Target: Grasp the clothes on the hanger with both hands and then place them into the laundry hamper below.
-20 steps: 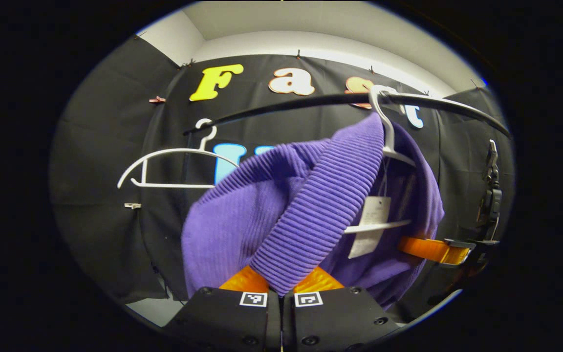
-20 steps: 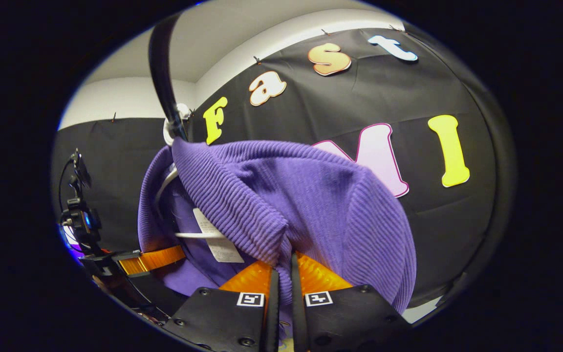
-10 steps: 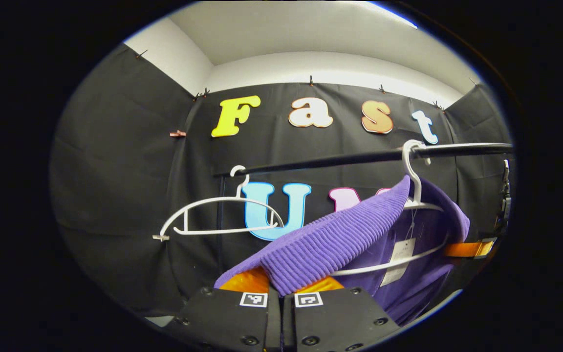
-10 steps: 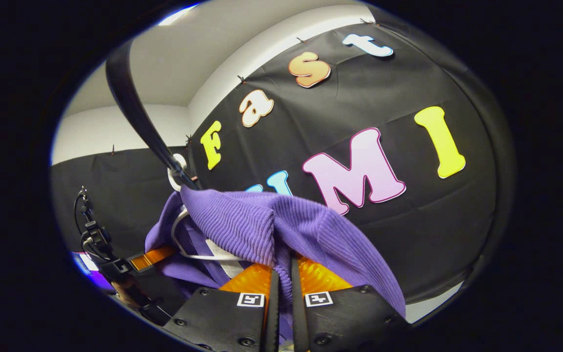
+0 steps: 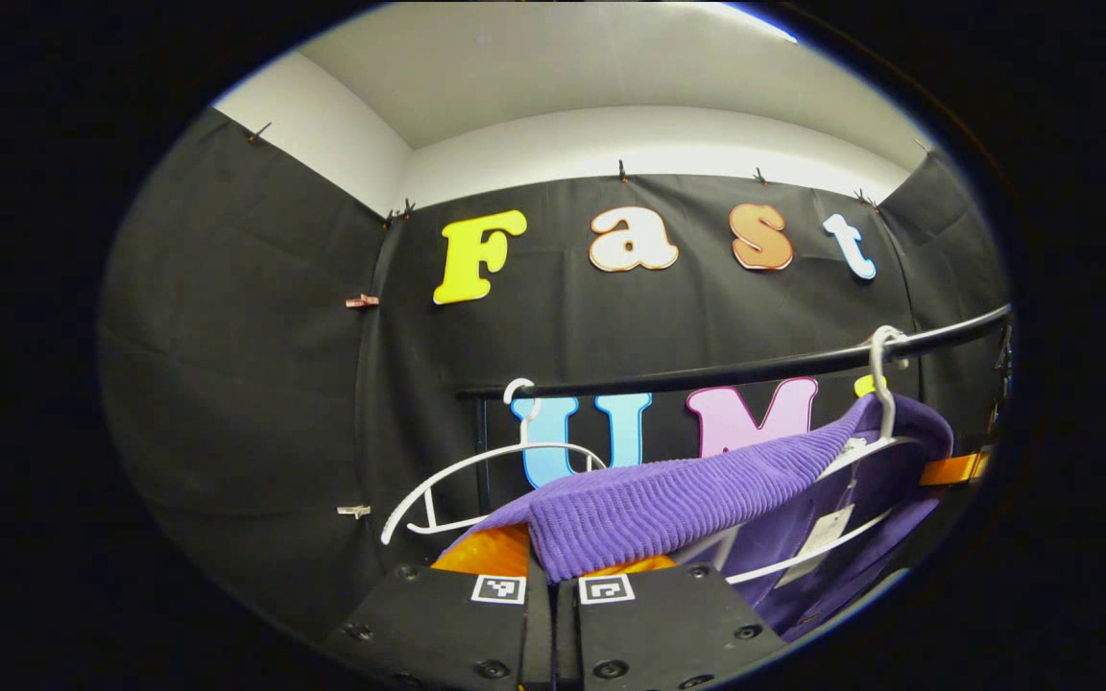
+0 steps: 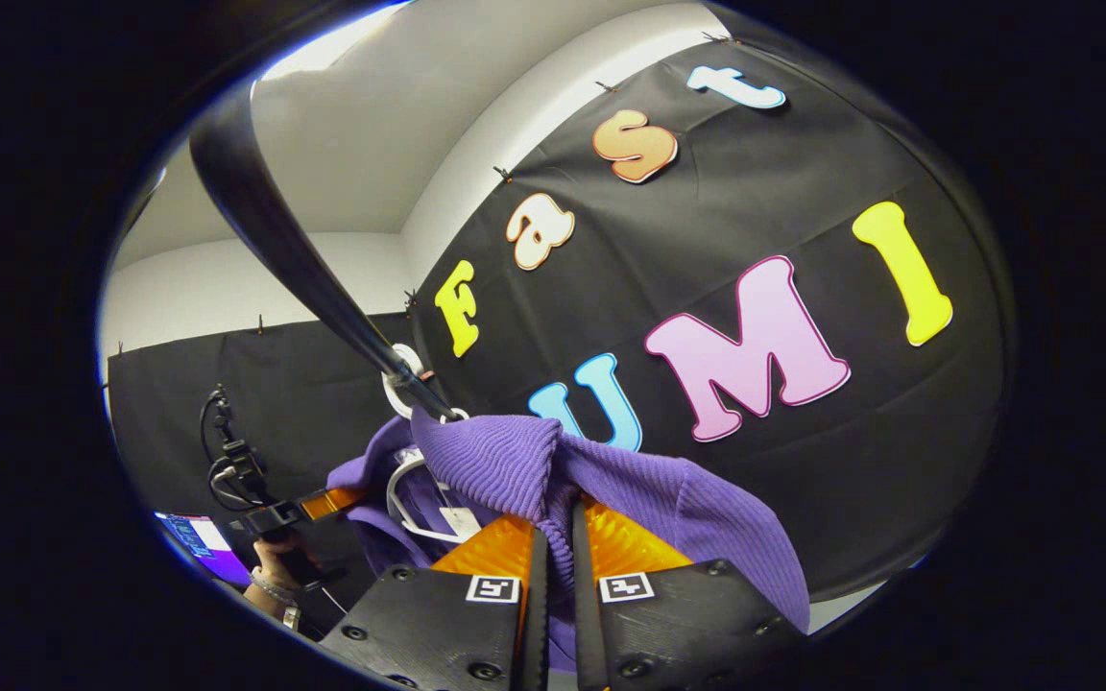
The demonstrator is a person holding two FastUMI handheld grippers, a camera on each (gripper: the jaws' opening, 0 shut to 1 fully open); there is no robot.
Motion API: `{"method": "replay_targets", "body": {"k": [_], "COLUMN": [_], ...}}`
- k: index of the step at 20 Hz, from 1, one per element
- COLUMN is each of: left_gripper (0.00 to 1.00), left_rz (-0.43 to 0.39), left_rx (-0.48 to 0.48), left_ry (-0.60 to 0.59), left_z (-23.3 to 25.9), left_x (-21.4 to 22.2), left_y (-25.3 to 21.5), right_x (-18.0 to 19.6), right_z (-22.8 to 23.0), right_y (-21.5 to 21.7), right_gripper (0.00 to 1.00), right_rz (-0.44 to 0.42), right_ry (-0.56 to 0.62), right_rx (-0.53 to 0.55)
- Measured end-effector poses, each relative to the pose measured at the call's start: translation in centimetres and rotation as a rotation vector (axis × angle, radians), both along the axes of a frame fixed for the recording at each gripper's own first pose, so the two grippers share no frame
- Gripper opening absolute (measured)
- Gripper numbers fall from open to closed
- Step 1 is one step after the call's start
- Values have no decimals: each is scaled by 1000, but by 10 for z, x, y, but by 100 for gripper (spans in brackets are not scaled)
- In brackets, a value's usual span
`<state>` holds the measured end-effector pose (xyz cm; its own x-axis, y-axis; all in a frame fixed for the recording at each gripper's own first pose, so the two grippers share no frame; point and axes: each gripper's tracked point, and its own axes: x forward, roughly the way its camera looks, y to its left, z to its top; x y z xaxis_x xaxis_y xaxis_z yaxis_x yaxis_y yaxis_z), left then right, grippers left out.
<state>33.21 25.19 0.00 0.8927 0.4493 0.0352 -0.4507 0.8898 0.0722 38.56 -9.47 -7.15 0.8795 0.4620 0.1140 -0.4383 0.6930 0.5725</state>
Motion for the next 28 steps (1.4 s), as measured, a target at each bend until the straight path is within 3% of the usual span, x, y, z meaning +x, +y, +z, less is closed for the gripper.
{"method": "replay_targets", "body": {"k": [4, 8, 11, 13, 18, 21, 28], "left_gripper": [6, 6, 6, 6, 6, 6, 6], "left_rz": [-34, -69, -111, -143, -244, -336, -426], "left_rx": [-119, -254, -380, -375, -335, -357, -433], "left_ry": [114, 217, 295, 311, 265, 272, 209], "left_z": [-55, -123, -183, -203, -207, -201, -171], "left_x": [20, 37, 49, 52, 43, 46, 66], "left_y": [19, 7, -18, -49, -143, -191, -233], "right_x": [1, 6, 10, 12, 17, 14, 16], "right_z": [8, 7, 4, 1, -8, -3, -4], "right_y": [5, 5, 4, -8, -41, -52, -102], "right_gripper": [16, 16, 16, 16, 16, 16, 15], "right_rz": [9, 11, 0, -30, -112, -146, -293], "right_ry": [-17, -6, -10, -16, 19, -3, -26], "right_rx": [43, 61, 44, 23, 72, 46, 51]}}
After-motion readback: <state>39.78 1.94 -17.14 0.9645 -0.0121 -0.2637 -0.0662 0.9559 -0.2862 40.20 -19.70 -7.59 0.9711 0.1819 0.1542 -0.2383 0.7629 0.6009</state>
